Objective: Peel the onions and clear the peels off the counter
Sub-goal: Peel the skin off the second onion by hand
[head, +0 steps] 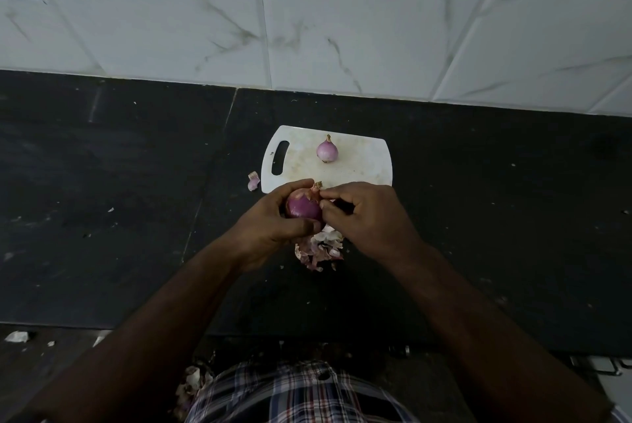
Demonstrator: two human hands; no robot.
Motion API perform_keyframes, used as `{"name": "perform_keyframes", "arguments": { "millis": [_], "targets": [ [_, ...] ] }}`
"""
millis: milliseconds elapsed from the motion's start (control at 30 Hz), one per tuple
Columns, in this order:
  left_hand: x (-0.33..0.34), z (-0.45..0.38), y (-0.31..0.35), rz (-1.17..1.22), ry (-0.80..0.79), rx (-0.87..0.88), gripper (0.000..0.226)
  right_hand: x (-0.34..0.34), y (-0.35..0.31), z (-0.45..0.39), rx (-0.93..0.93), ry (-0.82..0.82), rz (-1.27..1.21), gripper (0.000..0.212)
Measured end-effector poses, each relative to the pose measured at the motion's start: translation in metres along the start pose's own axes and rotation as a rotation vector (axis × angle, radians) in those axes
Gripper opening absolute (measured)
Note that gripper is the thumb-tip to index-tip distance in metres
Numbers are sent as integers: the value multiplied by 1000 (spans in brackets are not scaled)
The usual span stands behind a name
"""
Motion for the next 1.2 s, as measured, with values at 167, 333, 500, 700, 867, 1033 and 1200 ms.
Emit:
{"name": "perform_keyframes", "arguments": {
  "millis": [167, 333, 500, 700, 867, 1033, 1200],
  "targets": [
    [0, -2, 2, -82, 18, 22, 86, -2, -3, 1, 10, 27, -21, 21],
    [1, -1, 2, -142, 18, 27, 86, -3, 3, -1, 14, 41, -24, 17],
    [1, -2, 4, -184, 62, 30, 86, -4, 12, -1, 99, 66, -120, 14],
    [4, -1, 11, -292, 112, 54, 79, -2, 10, -1, 97, 35, -93, 9],
    [6, 1, 14, -402, 119, 76, 78, 7, 12, -3, 86, -8, 49, 7],
    [7, 3, 13, -417, 108, 79, 74, 6, 23, -3, 136, -16, 32, 10],
    [6, 2, 13, -471, 142, 116, 77, 3, 28, 0, 265, 35, -205, 10]
  ]
}}
Point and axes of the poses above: each hand's wrist, its own z-axis away from the middle knuckle, its own x-axis out of the palm, y = z × x, the point moved 7 cm from there along -z, towards the middle knuckle
